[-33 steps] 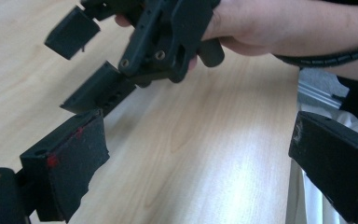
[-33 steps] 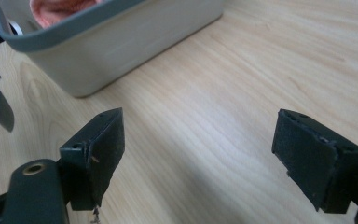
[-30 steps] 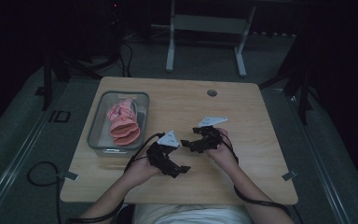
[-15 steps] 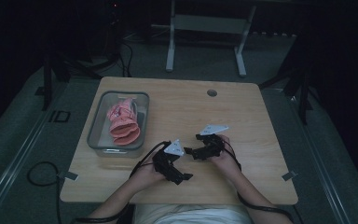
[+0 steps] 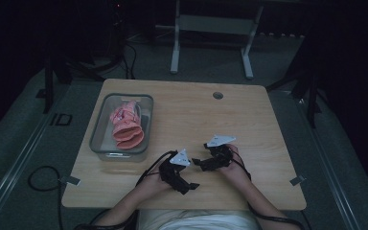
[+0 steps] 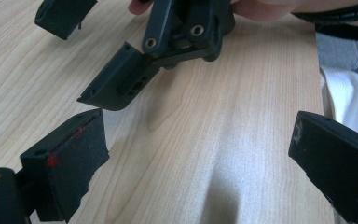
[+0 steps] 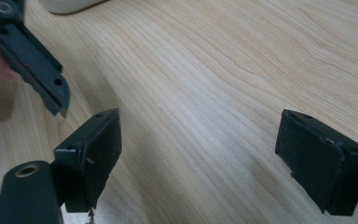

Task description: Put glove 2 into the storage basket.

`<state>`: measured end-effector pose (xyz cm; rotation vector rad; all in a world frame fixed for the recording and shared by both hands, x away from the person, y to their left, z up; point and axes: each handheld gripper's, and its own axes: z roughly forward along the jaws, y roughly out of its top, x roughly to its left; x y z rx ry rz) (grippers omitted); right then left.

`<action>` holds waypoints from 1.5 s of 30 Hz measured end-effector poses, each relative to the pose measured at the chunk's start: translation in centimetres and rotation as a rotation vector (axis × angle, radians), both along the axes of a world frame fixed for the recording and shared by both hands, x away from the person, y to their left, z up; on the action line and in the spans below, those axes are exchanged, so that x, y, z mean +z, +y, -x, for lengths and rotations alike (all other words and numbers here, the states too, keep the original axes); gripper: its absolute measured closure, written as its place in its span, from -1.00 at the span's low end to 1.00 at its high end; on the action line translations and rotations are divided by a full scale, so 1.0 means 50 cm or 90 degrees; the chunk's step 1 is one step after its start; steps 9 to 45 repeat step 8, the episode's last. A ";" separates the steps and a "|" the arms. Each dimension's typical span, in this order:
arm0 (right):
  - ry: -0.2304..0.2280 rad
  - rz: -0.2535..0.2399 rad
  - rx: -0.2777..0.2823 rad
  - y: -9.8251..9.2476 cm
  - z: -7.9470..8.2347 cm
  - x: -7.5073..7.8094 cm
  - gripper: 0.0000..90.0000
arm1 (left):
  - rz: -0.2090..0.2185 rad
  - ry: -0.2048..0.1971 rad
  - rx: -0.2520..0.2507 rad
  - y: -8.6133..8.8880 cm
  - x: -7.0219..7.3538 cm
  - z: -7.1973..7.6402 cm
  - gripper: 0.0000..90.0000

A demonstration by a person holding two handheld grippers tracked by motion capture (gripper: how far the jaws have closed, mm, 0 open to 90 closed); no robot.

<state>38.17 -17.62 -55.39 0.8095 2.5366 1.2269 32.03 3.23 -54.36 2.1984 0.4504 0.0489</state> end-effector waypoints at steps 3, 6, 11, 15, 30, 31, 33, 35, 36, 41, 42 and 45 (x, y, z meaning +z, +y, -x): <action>-0.006 0.003 0.000 -0.001 0.002 -0.001 -0.68 | -0.010 -0.004 0.001 0.000 -0.006 -0.001 -0.91; -0.009 0.004 -0.002 -0.002 0.001 -0.002 -0.68 | -0.010 -0.005 0.003 0.001 -0.007 -0.001 -0.91; -0.009 0.002 -0.005 -0.003 0.001 -0.003 -0.68 | -0.003 0.001 0.005 0.003 -0.006 -0.002 -0.91; -0.009 0.002 -0.005 -0.003 0.001 -0.003 -0.68 | -0.003 0.001 0.005 0.003 -0.006 -0.002 -0.91; -0.009 0.002 -0.005 -0.003 0.001 -0.003 -0.68 | -0.003 0.001 0.005 0.003 -0.006 -0.002 -0.91; -0.009 0.002 -0.005 -0.003 0.001 -0.003 -0.68 | -0.003 0.001 0.005 0.003 -0.006 -0.002 -0.91; -0.009 0.002 -0.005 -0.003 0.001 -0.003 -0.68 | -0.003 0.001 0.005 0.003 -0.006 -0.002 -0.91; -0.009 0.002 -0.005 -0.003 0.001 -0.003 -0.68 | -0.003 0.001 0.005 0.003 -0.006 -0.002 -0.91; -0.009 0.002 -0.005 -0.003 0.001 -0.003 -0.68 | -0.003 0.001 0.005 0.003 -0.006 -0.002 -0.91; -0.009 0.002 -0.005 -0.003 0.001 -0.003 -0.68 | -0.003 0.001 0.005 0.003 -0.006 -0.002 -0.91; -0.009 0.002 -0.005 -0.003 0.001 -0.003 -0.68 | -0.003 0.001 0.005 0.003 -0.006 -0.002 -0.91; -0.009 0.002 -0.005 -0.003 0.001 -0.003 -0.68 | -0.003 0.001 0.005 0.003 -0.006 -0.002 -0.91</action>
